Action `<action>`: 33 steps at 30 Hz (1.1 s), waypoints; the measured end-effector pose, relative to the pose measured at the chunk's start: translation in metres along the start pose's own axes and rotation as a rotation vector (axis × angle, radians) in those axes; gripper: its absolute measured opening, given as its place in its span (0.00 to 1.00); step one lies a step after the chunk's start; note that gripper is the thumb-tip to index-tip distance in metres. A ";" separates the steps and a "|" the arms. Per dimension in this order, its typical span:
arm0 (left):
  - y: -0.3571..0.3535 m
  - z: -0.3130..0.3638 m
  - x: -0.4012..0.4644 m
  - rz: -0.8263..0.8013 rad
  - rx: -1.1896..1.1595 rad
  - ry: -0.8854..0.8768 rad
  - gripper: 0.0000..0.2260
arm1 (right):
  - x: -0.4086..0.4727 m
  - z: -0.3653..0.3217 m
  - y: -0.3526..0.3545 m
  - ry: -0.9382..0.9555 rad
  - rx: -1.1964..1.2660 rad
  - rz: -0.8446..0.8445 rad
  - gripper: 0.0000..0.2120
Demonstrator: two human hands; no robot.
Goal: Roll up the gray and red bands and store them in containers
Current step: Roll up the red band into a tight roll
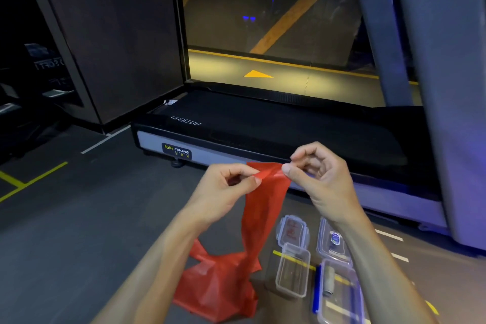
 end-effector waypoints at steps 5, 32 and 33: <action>-0.002 0.007 0.002 0.024 0.013 -0.064 0.09 | -0.001 0.017 -0.005 -0.101 0.024 -0.047 0.19; 0.004 0.014 -0.002 0.190 -0.173 -0.021 0.06 | 0.002 0.011 -0.003 -0.045 -0.001 0.060 0.10; 0.003 0.013 -0.002 0.185 -0.183 -0.016 0.08 | 0.002 0.011 -0.002 -0.051 -0.001 0.063 0.11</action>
Point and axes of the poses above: each hand's wrist, its own x-axis towards the middle knuckle, its own y-axis out of the back of the hand, z = x × y, the point moved 10 cm from there along x, towards the middle knuckle, and after that the axes turned 4 degrees about -z, right-handed, at the moved point
